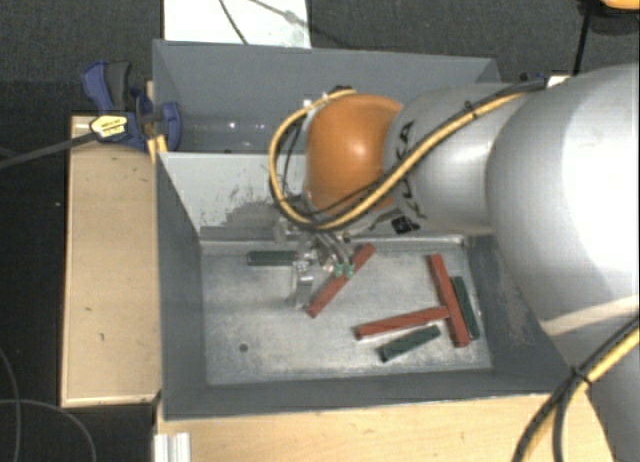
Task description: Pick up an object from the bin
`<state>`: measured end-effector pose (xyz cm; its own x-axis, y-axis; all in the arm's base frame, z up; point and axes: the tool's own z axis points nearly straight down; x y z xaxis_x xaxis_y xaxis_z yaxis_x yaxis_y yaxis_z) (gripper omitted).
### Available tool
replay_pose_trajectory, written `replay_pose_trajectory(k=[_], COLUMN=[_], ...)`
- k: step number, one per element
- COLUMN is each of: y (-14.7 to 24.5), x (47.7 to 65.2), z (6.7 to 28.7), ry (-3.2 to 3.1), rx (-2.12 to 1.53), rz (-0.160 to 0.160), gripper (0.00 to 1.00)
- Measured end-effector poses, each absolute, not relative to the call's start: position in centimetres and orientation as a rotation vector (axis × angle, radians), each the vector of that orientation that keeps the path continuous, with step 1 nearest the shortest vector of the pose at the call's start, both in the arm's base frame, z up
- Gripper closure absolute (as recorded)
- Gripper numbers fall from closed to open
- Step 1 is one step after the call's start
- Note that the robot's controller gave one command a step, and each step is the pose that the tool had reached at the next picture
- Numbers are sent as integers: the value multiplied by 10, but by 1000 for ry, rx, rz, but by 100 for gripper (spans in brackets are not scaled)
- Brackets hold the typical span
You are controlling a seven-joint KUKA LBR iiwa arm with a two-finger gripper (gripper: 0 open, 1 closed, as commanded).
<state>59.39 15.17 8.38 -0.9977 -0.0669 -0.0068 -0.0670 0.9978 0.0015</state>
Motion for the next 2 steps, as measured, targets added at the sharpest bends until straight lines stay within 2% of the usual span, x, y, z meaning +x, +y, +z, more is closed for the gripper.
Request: replay_pose_trajectory(k=[1,2], y=[147,154], x=[589,592], z=[81,98], ry=[3141,3134], rx=[76,-118], rz=[1,2], gripper=[0,0])
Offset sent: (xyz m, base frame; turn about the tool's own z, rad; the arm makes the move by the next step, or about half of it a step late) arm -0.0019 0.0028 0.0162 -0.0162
